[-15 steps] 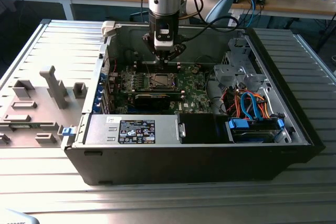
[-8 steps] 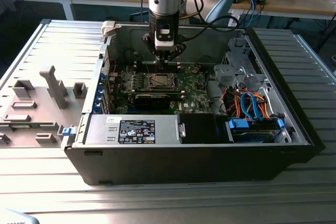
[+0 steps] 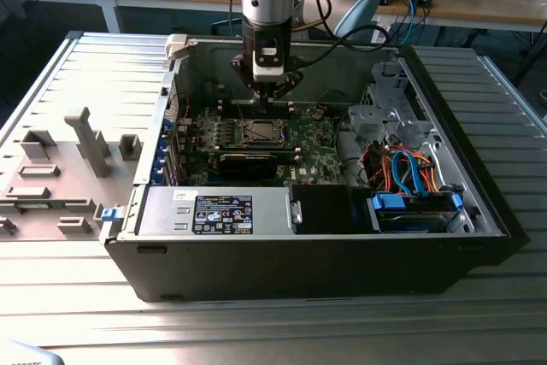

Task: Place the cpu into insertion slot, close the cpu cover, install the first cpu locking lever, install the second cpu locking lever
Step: 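Install the first cpu locking lever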

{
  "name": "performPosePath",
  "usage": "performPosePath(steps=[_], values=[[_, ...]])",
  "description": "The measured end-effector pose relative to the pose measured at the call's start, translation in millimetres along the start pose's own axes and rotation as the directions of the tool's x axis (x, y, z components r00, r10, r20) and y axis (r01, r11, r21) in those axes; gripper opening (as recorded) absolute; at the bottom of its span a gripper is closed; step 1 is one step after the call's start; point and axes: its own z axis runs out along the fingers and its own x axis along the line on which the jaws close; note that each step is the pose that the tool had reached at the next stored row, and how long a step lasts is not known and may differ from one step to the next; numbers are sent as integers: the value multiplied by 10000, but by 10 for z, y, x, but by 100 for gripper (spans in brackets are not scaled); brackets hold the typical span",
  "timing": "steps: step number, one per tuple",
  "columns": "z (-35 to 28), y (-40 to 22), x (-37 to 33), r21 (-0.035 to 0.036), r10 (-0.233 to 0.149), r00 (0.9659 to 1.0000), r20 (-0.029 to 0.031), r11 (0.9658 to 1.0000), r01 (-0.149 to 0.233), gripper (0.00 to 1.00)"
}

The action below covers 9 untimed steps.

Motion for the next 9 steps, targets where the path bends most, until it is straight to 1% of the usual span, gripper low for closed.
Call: performPosePath(steps=[9], values=[[0,0,0,-5,-140,9999,-2,9999,140,11]])
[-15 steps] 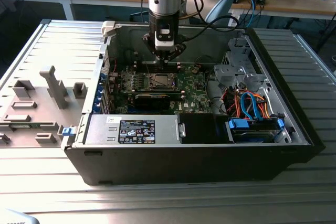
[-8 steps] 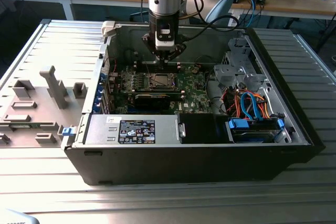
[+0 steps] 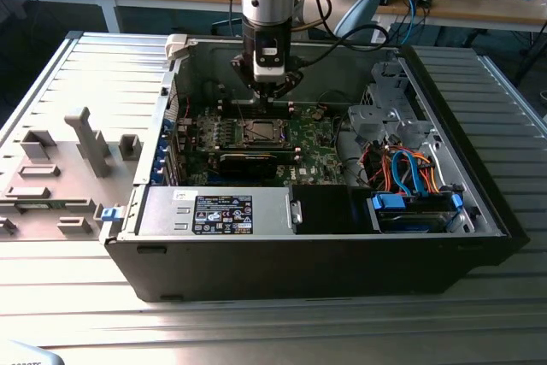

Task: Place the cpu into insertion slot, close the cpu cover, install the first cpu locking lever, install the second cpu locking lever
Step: 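Install the first cpu locking lever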

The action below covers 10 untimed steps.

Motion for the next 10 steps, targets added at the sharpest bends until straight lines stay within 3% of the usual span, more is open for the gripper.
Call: performPosePath(steps=[10], values=[[0,0,0,-11,-303,9995,-7,9995,303,11]])
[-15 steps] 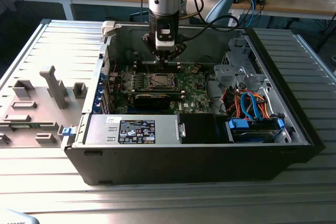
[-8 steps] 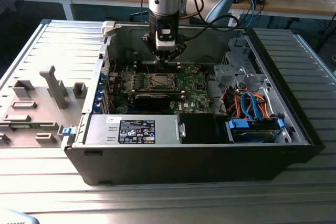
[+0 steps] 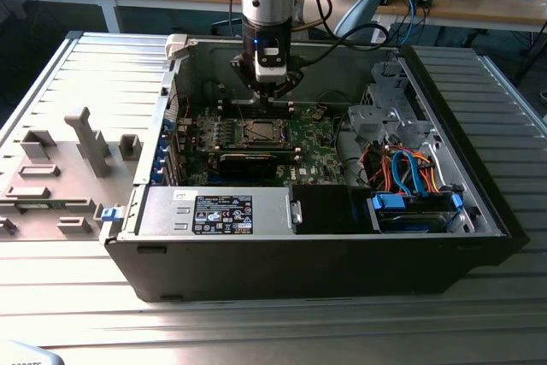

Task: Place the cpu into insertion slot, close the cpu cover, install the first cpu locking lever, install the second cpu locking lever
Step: 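Install the first cpu locking lever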

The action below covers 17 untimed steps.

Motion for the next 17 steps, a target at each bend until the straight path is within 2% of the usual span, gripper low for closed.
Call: performPosePath(steps=[17], values=[[0,0,0,-11,-307,9995,-6,9995,307,11]])
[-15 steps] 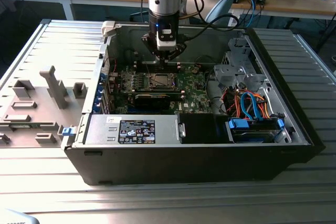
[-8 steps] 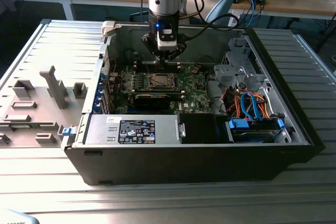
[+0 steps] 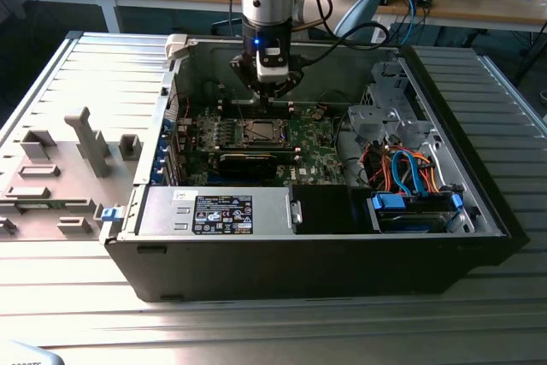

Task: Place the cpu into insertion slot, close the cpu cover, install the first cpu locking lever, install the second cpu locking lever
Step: 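Install the first cpu locking lever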

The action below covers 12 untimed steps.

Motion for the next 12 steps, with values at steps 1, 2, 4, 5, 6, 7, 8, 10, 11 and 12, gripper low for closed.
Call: performPosePath(steps=[1,2,4,5,6,7,8,10,11,12], values=[[0,0,0,0,-19,10000,0,10000,19,11],[0,0,0,-1,-31,10000,-1,10000,31,11],[0,0,0,-2,-53,10000,-1,10000,53,11],[0,0,0,-2,-70,10000,-1,10000,70,11],[0,0,0,-3,-91,10000,-2,10000,91,11],[0,0,0,-3,-103,9999,-2,9999,103,11],[0,0,0,-4,-113,9999,-2,9999,113,11],[0,0,0,-5,-140,9999,-3,9999,140,11],[0,0,0,-5,-154,9999,-3,9999,154,11],[0,0,0,-5,-165,9999,-4,9999,165,11]])
